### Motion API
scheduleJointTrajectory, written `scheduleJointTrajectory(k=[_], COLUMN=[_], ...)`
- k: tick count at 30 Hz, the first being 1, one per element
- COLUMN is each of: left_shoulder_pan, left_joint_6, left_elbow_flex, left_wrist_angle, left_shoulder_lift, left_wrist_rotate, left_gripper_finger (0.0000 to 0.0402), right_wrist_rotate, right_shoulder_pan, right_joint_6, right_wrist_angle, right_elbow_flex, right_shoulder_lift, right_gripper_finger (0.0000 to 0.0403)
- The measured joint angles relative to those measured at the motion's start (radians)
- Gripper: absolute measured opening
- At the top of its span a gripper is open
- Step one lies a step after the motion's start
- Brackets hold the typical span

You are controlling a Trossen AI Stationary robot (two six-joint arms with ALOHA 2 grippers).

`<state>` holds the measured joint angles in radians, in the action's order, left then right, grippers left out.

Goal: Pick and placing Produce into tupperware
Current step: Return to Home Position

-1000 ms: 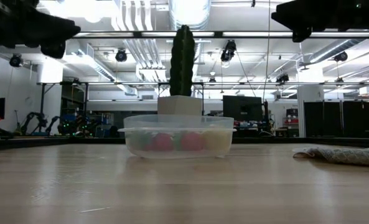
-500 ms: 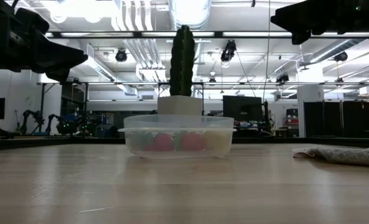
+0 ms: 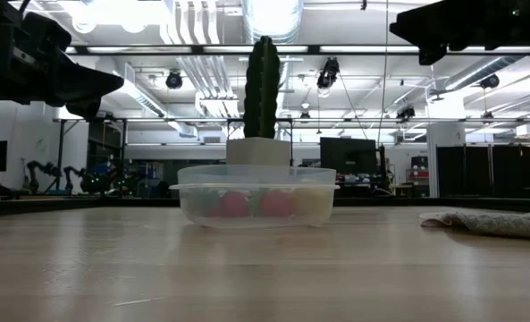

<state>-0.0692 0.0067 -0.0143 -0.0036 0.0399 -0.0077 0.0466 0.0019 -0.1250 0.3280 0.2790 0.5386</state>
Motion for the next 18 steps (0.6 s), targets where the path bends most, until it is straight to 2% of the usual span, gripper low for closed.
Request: scheduleJointTrajectory(k=[4,7,18], left_shoulder_pan=[-0.002,-0.004,-0.004], left_joint_6=[0.000,0.000,0.000], left_elbow_flex=[0.000,0.000,0.000], left_wrist_angle=[-0.002,-0.003,-0.004], left_shoulder_lift=[-0.001,-0.001,0.001], left_wrist_rotate=[-0.002,-0.003,-0.005], left_gripper_finger=[0.0000,0.0000,0.0000], right_wrist_rotate=[-0.113,-0.158,-0.159], right_shoulder_pan=[0.000,0.001,0.000], right_joint_6=[-0.005,0.018,0.020], right_wrist_angle=[0.000,0.022,0.057], right_elbow_flex=[-0.011,-0.027,-0.107], right_shoulder_lift=[-0.007,-0.009,-0.043], right_gripper_finger=[0.0104,0.0087,0.0020])
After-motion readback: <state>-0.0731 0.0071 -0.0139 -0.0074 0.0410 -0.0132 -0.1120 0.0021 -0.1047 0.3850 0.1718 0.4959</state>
